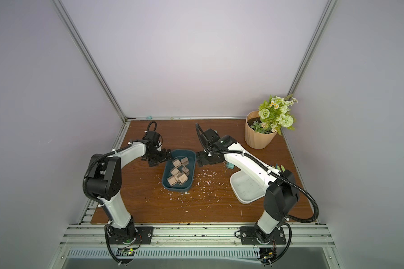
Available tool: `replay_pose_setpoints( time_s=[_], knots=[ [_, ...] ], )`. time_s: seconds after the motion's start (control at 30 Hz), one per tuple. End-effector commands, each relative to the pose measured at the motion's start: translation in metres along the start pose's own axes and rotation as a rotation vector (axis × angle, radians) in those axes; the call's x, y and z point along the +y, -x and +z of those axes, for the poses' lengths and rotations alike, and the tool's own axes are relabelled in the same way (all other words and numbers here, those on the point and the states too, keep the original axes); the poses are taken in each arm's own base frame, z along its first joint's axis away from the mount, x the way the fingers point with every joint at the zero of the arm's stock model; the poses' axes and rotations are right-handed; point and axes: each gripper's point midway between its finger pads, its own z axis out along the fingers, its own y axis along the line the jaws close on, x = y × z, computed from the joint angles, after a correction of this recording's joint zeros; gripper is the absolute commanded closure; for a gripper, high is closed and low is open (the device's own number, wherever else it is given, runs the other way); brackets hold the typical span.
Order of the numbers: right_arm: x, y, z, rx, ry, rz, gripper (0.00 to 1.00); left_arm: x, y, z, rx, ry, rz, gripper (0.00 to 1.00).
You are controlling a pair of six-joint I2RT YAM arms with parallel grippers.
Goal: Place the plugs by color into the storage box
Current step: Adjust the storage box at the center of the board.
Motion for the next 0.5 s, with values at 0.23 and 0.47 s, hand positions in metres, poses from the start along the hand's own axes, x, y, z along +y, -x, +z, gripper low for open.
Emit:
replay_pose_setpoints(
  time_s=[0.23, 0.47],
  knots=[
    [-0.026, 0.003, -0.015, -0.020, -0.037, 0.027, 0.18, 0.062, -0.007, -0.015, 0.002, 0.088, -0.094, 0.02],
    [-0.063, -0.004, -0.017, -0.003, -0.068, 0.107, 0.18, 0.088, -0.005, -0.031, -0.014, 0.079, -0.137, 0.02]
  ],
)
